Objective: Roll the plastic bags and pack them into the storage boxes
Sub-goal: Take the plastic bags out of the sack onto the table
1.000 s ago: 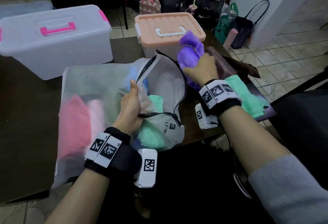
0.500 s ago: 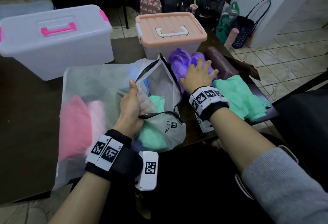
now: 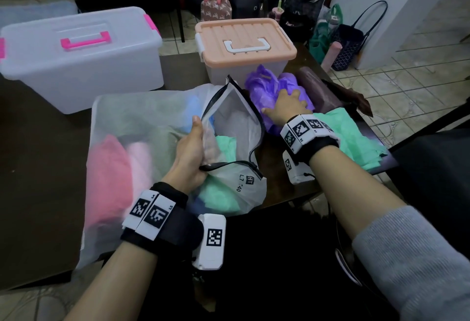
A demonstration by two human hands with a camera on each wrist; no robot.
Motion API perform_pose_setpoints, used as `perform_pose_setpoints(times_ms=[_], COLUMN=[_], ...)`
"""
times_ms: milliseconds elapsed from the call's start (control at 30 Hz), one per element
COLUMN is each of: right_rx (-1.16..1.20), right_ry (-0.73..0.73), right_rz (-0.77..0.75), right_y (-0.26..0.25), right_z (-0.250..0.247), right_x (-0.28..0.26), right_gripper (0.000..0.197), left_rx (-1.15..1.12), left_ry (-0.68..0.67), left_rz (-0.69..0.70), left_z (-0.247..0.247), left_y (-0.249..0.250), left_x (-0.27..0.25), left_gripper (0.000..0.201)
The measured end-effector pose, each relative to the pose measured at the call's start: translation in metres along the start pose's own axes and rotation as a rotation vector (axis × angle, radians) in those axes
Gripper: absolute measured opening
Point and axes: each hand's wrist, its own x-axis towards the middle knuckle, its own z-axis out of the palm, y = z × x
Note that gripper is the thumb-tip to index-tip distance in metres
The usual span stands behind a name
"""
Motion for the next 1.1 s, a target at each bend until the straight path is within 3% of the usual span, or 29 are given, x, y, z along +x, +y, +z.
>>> perform_pose_setpoints(times_ms=[67, 167, 200, 267, 367, 467, 600, 667, 767, 900, 1033, 1100], right_rx=[0.056, 0.364, 0.499, 0.640, 0.528, 0.376, 0.502, 0.512, 0.480, 0.426, 0.333, 0.359], right_ry=[0.109, 0.385, 0.347, 0.080, -0.304, -0.354, -0.512, -0.532, -0.447, -0.286, -0.344, -0.382], right_rz=[-0.050, -0.342, -0.404, -0.423, -0.326, -0.242, -0.134, -0.122, -0.144, -0.193, -0.222, -0.195], right_y=[-0.002, -0.016, -0.022, -0.031, -0.032, -0.022, -0.018, -0.020, -0.024, -0.030, -0.031, -0.030], right_z=[-0.006, -0.013, -0.012, 0.000, 0.031, 0.048, 0.049, 0.048, 0.050, 0.056, 0.053, 0.049], right_x=[-0.011, -0.042, -0.054, -0.077, -0.096, -0.104, -0.105, -0.105, -0.102, -0.102, -0.099, -0.096], right_gripper=[0.063, 0.032, 0.025, 0.018, 0.022, 0.025, 0.045, 0.041, 0.030, 0.048, 0.033, 0.038], left_rx=[0.045, 0.077, 0.089, 0.088, 0.054, -0.023, -0.054, -0.069, -0.077, -0.087, -0.128, -0.152], left_ry=[-0.012, -0.018, -0.015, -0.009, -0.012, 0.000, 0.008, 0.008, -0.018, -0.044, -0.069, -0.074], left_rz=[-0.021, 0.006, 0.022, 0.045, 0.054, 0.042, 0.013, -0.005, -0.027, -0.036, -0.064, -0.072], left_z=[-0.001, -0.002, -0.002, -0.005, -0.009, -0.010, -0.011, -0.012, -0.013, -0.016, -0.016, -0.017], left_y=[-0.001, -0.004, -0.005, -0.008, -0.010, -0.012, -0.012, -0.013, -0.013, -0.015, -0.016, -0.017], left_x=[-0.002, -0.006, -0.006, -0.008, -0.007, -0.003, 0.001, 0.003, 0.005, 0.009, 0.011, 0.012], left_gripper=[0.041, 0.038, 0.039, 0.041, 0.047, 0.045, 0.042, 0.043, 0.051, 0.054, 0.059, 0.058])
